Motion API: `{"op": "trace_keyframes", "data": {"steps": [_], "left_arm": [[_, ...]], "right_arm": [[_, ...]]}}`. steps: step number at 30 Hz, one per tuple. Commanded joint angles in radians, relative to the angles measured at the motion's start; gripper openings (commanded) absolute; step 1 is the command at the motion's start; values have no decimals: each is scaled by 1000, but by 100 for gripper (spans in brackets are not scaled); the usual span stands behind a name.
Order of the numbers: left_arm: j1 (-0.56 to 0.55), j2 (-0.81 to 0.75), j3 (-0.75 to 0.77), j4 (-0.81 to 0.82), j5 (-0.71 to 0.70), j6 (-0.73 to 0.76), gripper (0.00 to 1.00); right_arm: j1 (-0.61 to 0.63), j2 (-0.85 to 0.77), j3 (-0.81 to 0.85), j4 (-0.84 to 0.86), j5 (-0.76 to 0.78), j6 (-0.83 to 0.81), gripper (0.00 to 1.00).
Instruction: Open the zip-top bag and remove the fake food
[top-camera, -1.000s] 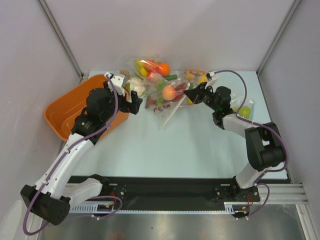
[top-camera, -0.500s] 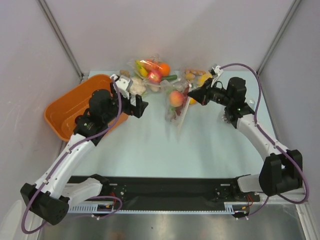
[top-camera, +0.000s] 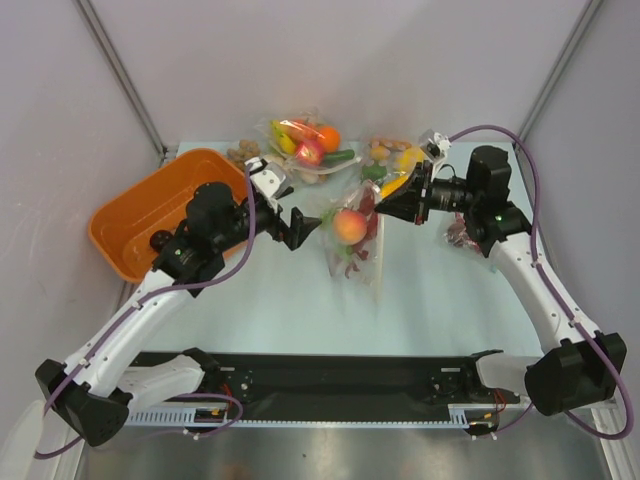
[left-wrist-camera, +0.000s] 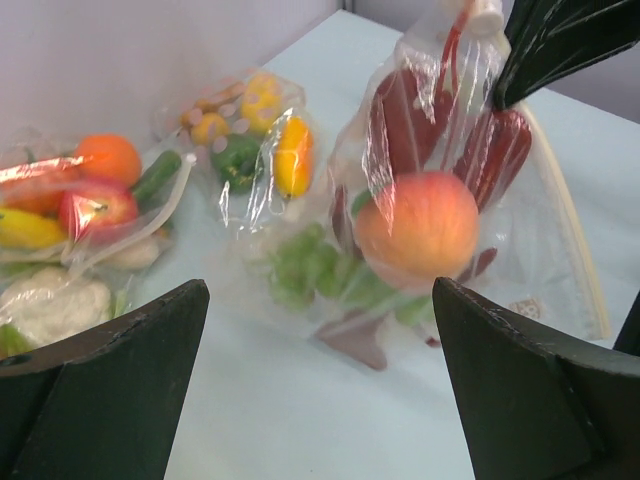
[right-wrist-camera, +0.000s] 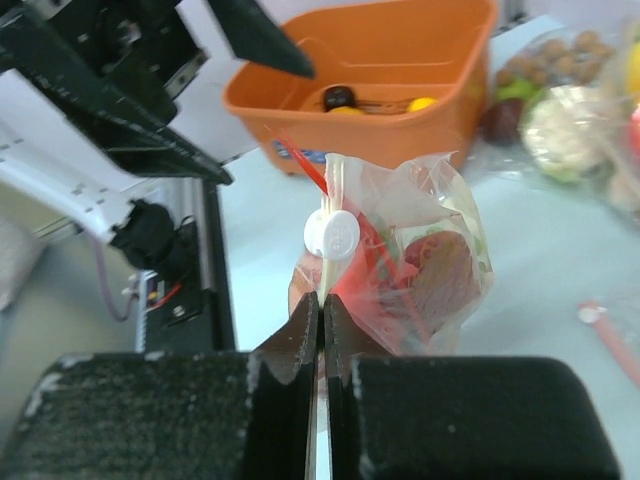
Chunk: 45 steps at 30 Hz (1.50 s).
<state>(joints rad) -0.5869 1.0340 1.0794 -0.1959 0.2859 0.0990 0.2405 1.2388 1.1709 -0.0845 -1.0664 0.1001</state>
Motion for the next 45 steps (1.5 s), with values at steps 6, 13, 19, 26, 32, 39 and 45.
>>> {"op": "trace_keyframes", "data": {"steps": [6, 13, 19, 26, 32, 39, 45], "left_arm": [[-7, 10, 50, 93, 301, 51, 100], [-8, 58, 82, 79, 570, 24, 100], [-10, 80, 86, 105, 713, -30, 100], [-36, 113, 45, 177, 754, -90, 100], [-53, 126, 5, 231, 759, -122, 100], [-68, 141, -4, 204, 754, -108, 58], [-73, 143, -9, 109, 730, -50, 0]], "right_arm": [[55, -73, 6, -34, -231, -8, 0], [126, -71, 1, -86, -314, -59, 0], [154, -59, 3, -84, -365, -65, 0], [195, -35, 6, -106, -376, -85, 0], [221, -16, 1, -169, -343, -143, 0], [224, 8, -1, -198, -314, -171, 0], [224, 22, -1, -291, -175, -212, 12]]}}
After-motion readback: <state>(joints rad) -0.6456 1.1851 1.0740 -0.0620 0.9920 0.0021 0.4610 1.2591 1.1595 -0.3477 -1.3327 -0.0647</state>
